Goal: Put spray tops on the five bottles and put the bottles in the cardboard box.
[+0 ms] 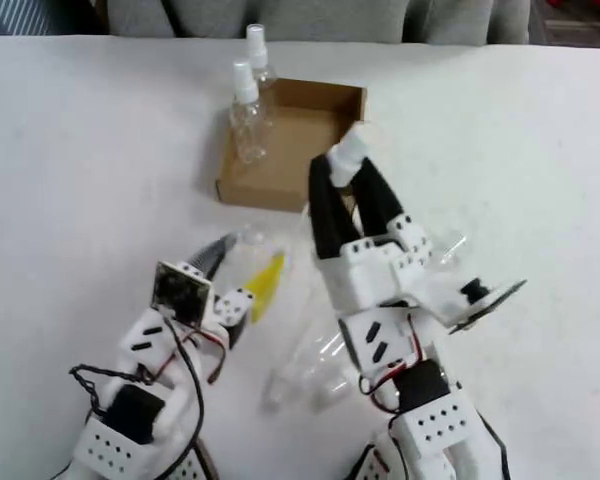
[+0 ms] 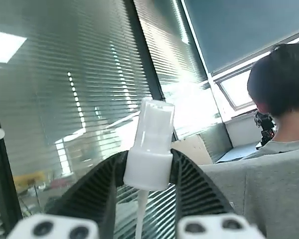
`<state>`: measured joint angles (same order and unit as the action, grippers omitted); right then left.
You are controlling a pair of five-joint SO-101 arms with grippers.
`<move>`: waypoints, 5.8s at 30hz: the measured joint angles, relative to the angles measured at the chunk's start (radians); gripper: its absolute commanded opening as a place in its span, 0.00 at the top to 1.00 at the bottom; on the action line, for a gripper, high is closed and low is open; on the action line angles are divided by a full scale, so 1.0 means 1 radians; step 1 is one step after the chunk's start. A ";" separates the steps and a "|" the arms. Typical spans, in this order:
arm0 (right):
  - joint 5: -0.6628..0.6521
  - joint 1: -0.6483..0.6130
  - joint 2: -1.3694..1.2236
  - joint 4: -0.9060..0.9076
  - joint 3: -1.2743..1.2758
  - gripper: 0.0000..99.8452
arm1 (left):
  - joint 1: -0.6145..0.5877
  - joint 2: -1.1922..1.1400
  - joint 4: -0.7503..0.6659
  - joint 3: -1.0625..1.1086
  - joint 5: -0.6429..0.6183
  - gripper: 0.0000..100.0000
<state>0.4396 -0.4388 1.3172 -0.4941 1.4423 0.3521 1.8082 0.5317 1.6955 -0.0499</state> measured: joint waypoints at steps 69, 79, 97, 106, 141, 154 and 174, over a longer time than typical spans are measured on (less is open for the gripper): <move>0.107 -0.011 0.336 0.333 0.138 0.98 | 0.101 0.000 0.270 0.000 0.150 0.98; 0.095 -0.011 0.221 0.247 0.133 0.98 | 0.101 0.000 0.270 0.000 0.150 0.98; 0.095 0.052 -0.341 -0.296 0.091 0.98 | 0.101 0.000 0.270 0.000 0.150 0.98; 0.095 0.052 -0.347 -0.299 0.046 0.98 | 0.107 0.000 0.270 0.000 0.150 0.98; 0.095 0.035 -0.566 -0.347 -0.055 0.98 | 0.107 0.000 0.270 0.000 0.150 0.98; 0.095 0.011 -0.565 -0.302 -0.048 0.98 | 0.077 0.000 0.270 0.000 0.080 0.98; 0.181 0.063 -0.565 -0.190 -0.068 0.99 | 0.071 0.000 0.295 0.000 0.080 0.98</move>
<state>0.6206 -0.3759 0.7526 -0.6843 1.3748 0.4227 1.8082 0.8263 1.6955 0.0299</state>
